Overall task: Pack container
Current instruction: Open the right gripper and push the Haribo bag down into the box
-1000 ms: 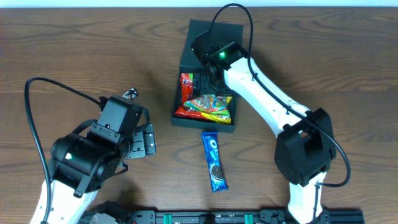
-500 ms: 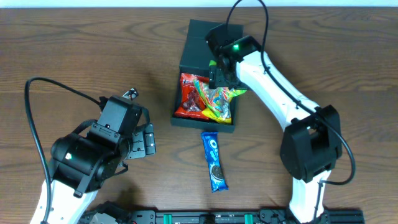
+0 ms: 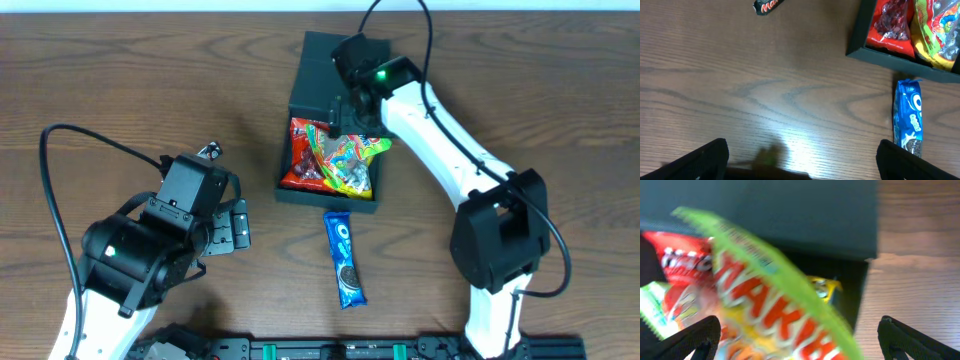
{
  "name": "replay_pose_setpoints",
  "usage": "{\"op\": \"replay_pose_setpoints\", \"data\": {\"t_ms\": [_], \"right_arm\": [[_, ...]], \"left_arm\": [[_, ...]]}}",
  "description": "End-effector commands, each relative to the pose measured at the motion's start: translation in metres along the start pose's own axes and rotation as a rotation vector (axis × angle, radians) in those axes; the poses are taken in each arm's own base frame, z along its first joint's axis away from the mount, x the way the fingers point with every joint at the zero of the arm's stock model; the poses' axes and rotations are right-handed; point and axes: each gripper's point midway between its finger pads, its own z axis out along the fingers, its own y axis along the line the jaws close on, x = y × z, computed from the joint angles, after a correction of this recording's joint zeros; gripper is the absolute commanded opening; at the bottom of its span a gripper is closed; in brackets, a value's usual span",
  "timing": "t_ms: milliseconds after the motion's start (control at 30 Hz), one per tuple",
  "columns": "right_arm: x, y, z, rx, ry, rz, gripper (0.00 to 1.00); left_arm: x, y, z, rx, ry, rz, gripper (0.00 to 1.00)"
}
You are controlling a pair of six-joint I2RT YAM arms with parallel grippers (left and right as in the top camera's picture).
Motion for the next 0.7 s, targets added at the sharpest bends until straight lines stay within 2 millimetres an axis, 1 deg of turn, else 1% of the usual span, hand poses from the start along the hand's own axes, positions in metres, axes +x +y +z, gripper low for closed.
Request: {"op": "replay_pose_setpoints", "data": {"t_ms": [0,100,167,233,367,500,567,667], "right_arm": [[0.013,0.022,-0.008,-0.035,0.009,-0.067,0.99],[0.017,0.032,-0.010,-0.031,-0.004,-0.106,0.99],[0.016,0.034,-0.014,-0.015,-0.029,-0.116,0.99],[0.012,0.031,-0.019,0.000,-0.053,-0.115,0.99],[0.001,0.019,-0.040,0.017,-0.112,-0.097,0.99],[-0.009,0.012,-0.060,0.033,-0.176,-0.141,0.99],[-0.009,0.010,-0.069,0.028,-0.190,-0.146,0.99],[0.000,0.013,-0.090,-0.019,-0.189,-0.152,0.99]], "left_arm": [[0.002,0.002,0.001,-0.006,0.001,0.000,0.95],[0.002,0.002,0.001,-0.005,0.001,0.001,0.95],[0.002,0.002,0.001,-0.005,0.001,0.000,0.95],[0.002,0.002,0.001,-0.006,0.001,0.001,0.95],[0.002,0.002,0.001,-0.006,0.001,0.001,0.95],[0.002,0.002,0.001,-0.005,0.002,0.001,0.95],[0.002,0.002,0.001,-0.005,0.002,0.001,0.95],[0.002,0.002,0.001,-0.005,0.002,0.001,0.95]]}}
